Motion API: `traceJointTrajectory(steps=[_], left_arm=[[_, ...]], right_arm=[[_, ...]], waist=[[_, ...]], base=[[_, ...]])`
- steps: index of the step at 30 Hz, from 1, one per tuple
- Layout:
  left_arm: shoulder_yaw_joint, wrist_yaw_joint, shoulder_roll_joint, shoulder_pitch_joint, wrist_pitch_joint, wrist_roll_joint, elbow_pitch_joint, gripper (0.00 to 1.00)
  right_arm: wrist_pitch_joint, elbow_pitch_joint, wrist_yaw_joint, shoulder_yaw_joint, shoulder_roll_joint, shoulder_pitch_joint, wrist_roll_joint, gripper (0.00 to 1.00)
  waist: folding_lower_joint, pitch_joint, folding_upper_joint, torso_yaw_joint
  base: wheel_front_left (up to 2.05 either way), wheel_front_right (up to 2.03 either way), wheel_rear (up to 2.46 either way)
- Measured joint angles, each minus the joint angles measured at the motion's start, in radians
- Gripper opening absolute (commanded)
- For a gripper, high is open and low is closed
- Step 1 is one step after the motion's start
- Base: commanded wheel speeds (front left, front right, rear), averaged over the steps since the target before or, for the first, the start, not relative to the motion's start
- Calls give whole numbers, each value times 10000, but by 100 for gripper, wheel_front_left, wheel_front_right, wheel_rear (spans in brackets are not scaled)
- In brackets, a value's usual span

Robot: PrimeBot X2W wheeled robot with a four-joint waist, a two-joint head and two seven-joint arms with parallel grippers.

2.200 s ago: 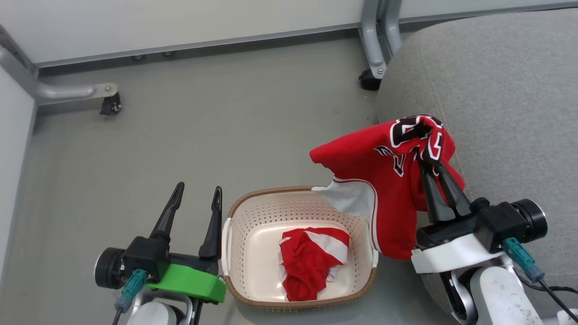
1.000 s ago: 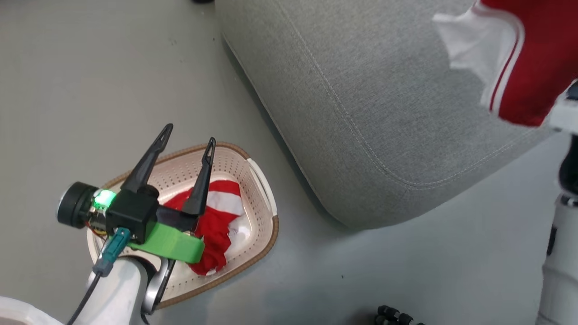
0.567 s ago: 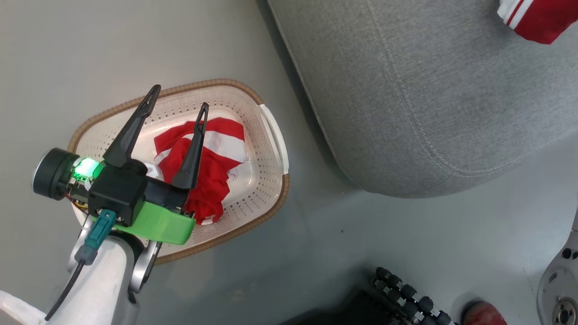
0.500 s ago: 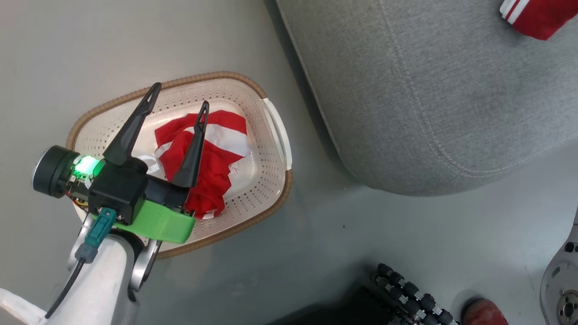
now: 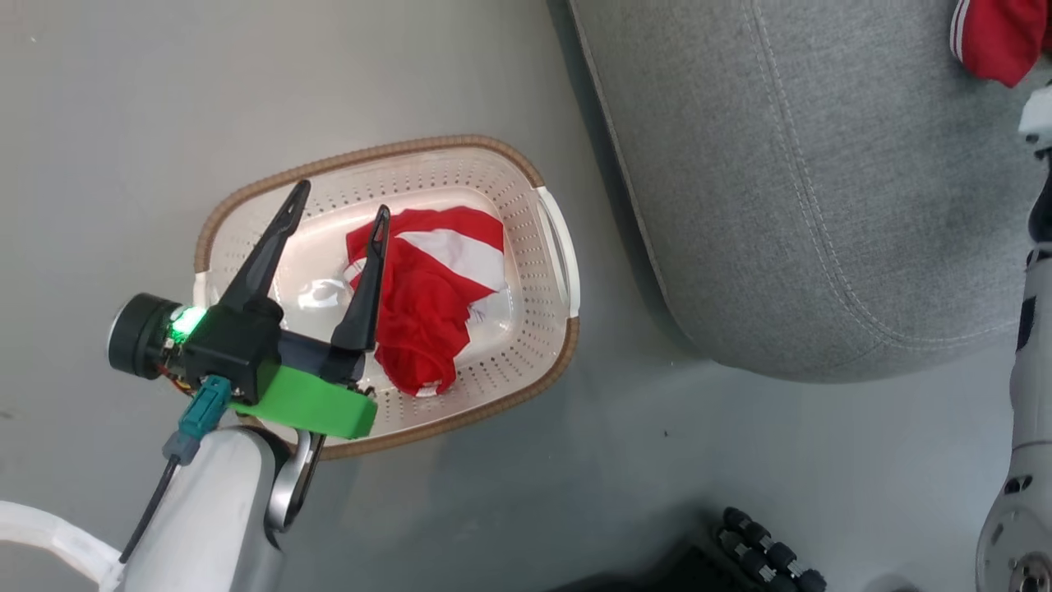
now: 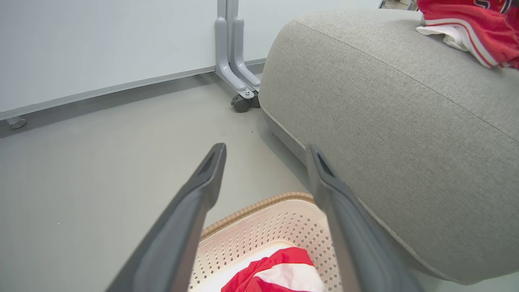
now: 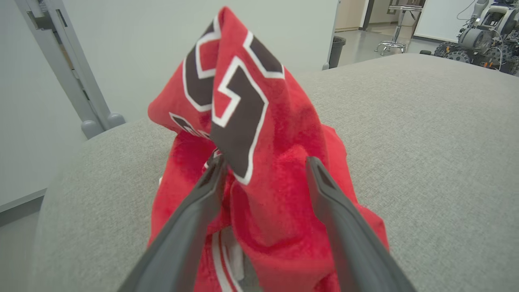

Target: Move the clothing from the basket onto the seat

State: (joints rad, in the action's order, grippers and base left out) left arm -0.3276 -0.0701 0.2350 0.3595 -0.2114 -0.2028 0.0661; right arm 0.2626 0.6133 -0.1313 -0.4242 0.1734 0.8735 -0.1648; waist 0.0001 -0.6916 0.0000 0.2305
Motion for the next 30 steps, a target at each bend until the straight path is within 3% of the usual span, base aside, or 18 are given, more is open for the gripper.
traceJointTrajectory(steps=[5, 13, 22, 30], left_arm=[[73, -8, -476, -52, -343, -533, 884, 100], [775, -12, -1197, -776, -506, -1097, 1933, 100], [2029, 79, -1639, -2425, -527, -694, 1783, 100], [2694, -52, -1818, -3799, -529, -82, 673, 100]], right_arm=[[2, -897, 0, 491, -176, -1430, 82, 100], [0, -2487, 0, 2652, -460, -4301, -460, 100], [0, -4167, 0, 4464, -813, -6636, -184, 100], [2, -5486, 0, 4961, -991, -7882, 525, 100]], waist=[[0, 783, 0, -224], [-2, 2369, 0, -727], [-2, 4231, 0, -1379], [-2, 5749, 0, -1878]], base=[[0, 0, 0], [0, 0, 0], [0, 0, 0], [0, 0, 0]])
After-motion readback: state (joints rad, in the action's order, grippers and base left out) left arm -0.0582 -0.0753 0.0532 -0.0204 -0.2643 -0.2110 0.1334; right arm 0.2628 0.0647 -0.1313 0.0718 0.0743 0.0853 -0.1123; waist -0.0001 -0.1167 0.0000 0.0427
